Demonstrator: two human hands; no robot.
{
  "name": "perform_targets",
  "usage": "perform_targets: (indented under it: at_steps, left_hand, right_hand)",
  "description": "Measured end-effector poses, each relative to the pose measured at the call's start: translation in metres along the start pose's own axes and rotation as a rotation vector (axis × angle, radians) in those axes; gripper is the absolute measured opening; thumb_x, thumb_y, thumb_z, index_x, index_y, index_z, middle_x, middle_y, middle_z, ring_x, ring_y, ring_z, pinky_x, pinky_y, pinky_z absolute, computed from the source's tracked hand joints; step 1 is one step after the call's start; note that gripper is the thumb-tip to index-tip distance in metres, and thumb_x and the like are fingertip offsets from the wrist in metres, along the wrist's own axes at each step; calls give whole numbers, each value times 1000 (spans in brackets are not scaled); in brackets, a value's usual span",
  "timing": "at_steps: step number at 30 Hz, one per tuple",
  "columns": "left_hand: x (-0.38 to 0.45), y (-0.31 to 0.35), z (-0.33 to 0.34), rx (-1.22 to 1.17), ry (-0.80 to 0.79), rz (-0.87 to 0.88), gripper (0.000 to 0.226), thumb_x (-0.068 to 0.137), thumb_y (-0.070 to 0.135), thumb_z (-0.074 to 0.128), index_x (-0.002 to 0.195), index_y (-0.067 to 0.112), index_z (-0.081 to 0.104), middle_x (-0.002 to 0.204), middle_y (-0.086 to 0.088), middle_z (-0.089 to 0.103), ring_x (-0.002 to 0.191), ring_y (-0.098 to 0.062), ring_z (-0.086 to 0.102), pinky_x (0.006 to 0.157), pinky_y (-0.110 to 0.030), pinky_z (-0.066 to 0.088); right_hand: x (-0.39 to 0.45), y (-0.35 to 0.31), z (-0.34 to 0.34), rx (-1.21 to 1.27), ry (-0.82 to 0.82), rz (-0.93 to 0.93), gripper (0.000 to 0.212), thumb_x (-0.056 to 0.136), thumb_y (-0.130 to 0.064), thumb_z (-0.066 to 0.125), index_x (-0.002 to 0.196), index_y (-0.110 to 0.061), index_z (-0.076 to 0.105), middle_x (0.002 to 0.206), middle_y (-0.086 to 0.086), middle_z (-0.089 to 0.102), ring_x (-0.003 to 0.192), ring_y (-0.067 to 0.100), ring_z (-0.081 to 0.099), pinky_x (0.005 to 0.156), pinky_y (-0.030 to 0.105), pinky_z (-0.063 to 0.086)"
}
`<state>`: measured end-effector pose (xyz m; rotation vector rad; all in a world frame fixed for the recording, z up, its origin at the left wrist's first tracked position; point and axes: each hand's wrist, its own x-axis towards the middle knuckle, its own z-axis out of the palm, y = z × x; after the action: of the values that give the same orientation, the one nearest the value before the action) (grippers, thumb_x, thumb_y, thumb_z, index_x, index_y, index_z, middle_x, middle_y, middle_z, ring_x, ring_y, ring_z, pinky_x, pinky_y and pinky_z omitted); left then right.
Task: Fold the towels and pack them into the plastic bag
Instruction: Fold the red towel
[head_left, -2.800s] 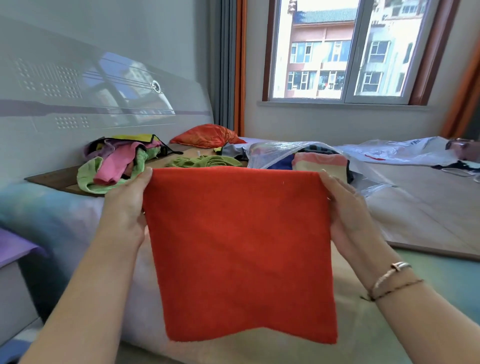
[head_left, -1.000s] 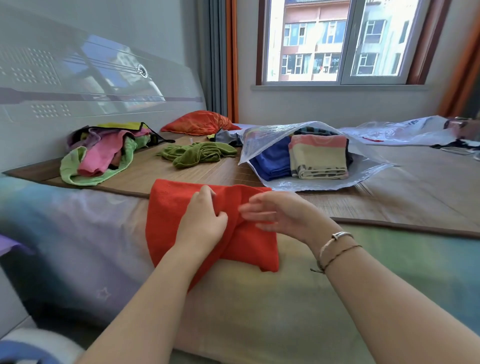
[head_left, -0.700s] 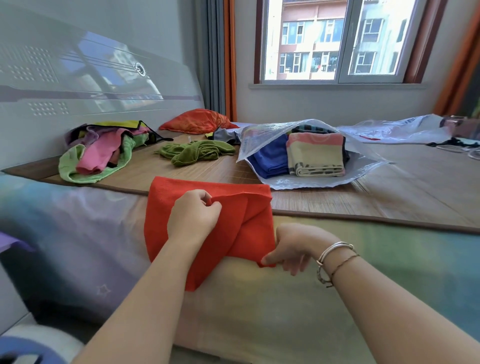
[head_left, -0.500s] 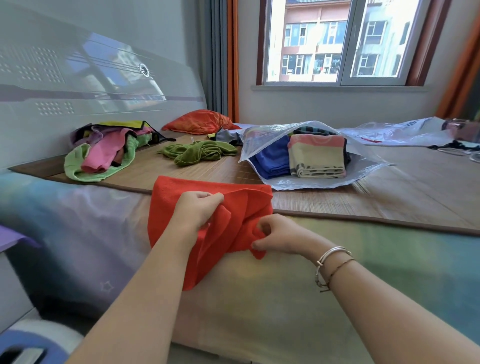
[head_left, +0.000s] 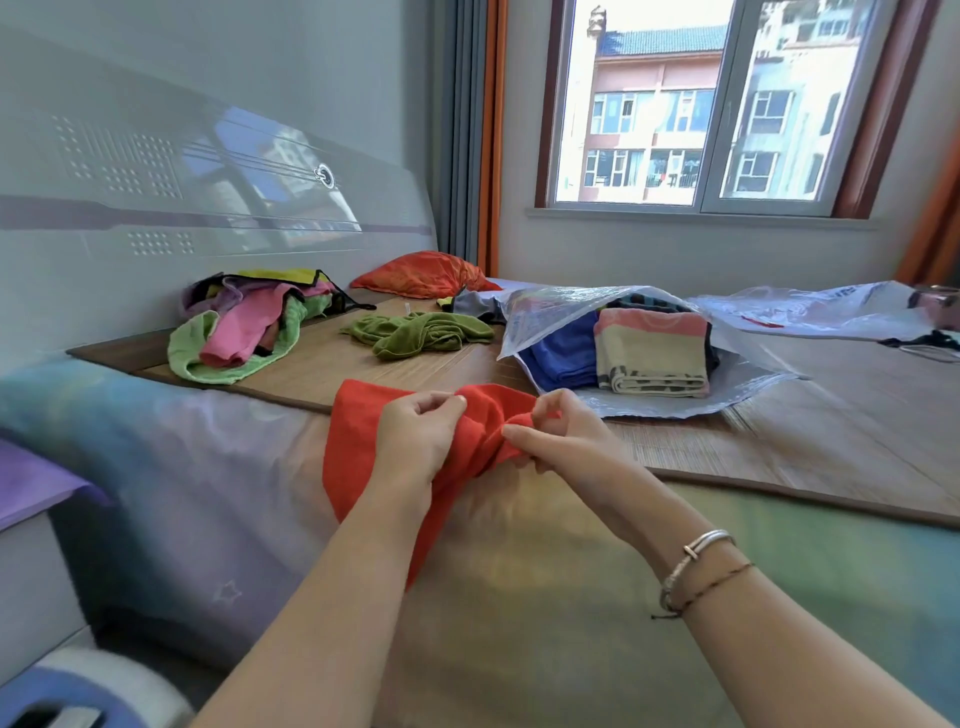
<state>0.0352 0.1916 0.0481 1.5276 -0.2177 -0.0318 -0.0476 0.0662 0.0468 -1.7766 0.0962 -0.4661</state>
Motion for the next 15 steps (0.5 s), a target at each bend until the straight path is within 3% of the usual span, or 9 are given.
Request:
perform_targets:
  at_steps: [2,4,7,10,12,15]
  left_hand:
    - [-4,1,5,-52,-103,-56,11,89,18,66,79,22,65,71,2,64,61,-10,58,61,-21,48]
    - [-8,7,5,-125,-228,-122,8,88,23,69,87,19,62,69,5,68,59,-7,63,66,-20,51]
    - [-10,14,2,-215,-392,-145,29,81,21,76,99,12,55,74,-2,73,63,-10,69,68,-22,56]
    - [-7,11,0,-102,-365,-65,28,77,0,76,94,8,57,85,-11,70,70,-17,67,69,-25,56]
    - [-4,7,-2,-16,-301,6,22,78,-7,72,85,9,59,82,-11,67,69,-19,63,69,-27,55]
    - [-1,4,-4,67,-246,97,20,79,-6,70,80,12,63,80,-10,69,73,-23,64,80,-41,55]
  right_hand:
    - [1,0,-1,114,-17,-46,21,92,-8,62,96,-14,42,75,4,65,64,10,58,59,17,45]
    - [2,0,-2,199,-31,-81,13,94,-6,57,97,-15,48,79,8,63,69,14,59,64,19,46]
    - [6,0,-6,295,-41,-68,24,94,3,48,92,-16,62,83,2,67,73,10,61,70,25,43]
    - [8,0,-7,252,-42,-65,37,84,16,43,98,-11,65,90,3,72,81,12,66,75,33,44]
    - [9,2,-5,123,-20,-93,29,86,10,54,101,-11,65,92,5,74,88,16,67,81,40,47]
    - [10,3,-2,68,44,-118,13,90,2,60,101,-3,62,83,7,74,79,13,69,75,31,50]
